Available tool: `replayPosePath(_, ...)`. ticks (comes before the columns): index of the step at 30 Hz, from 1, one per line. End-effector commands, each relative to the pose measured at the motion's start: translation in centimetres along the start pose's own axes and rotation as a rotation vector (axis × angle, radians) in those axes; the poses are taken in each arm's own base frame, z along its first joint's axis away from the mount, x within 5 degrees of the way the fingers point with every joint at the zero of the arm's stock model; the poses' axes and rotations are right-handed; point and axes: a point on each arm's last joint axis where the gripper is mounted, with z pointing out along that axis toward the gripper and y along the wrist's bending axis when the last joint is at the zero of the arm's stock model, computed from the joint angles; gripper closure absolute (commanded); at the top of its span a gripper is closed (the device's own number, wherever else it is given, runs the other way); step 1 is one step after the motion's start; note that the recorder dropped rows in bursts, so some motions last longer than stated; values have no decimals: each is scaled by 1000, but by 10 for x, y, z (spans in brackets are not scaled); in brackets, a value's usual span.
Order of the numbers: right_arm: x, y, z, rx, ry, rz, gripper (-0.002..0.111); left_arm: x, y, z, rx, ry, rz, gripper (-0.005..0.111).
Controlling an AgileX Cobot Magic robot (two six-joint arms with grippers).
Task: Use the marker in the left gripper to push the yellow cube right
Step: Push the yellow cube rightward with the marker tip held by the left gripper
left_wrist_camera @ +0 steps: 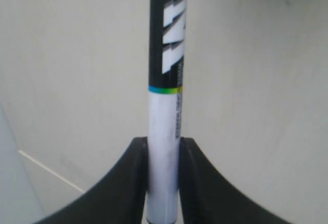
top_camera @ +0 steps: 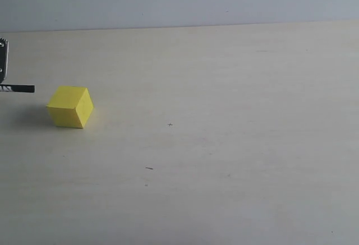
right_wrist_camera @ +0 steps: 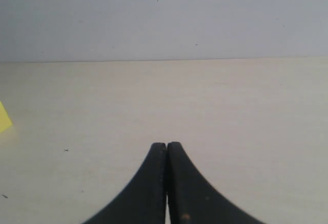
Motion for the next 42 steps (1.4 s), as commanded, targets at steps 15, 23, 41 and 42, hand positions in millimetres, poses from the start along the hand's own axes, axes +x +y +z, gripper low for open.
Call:
replayPosePath(15,1,0,0,0,-7,-4,108,-34,-15,6,113,-43,149,107)
replayPosePath(23,1,0,0,0,-7,-4,108,-79,-17,-16,94,-51,323,107)
replayPosePath(41,1,0,0,0,-7,-4,108,-131,-23,-38,20,-154,232,107)
replayPosePath(42,1,0,0,0,-7,-4,108,-133,-23,-39,15,-141,258,107)
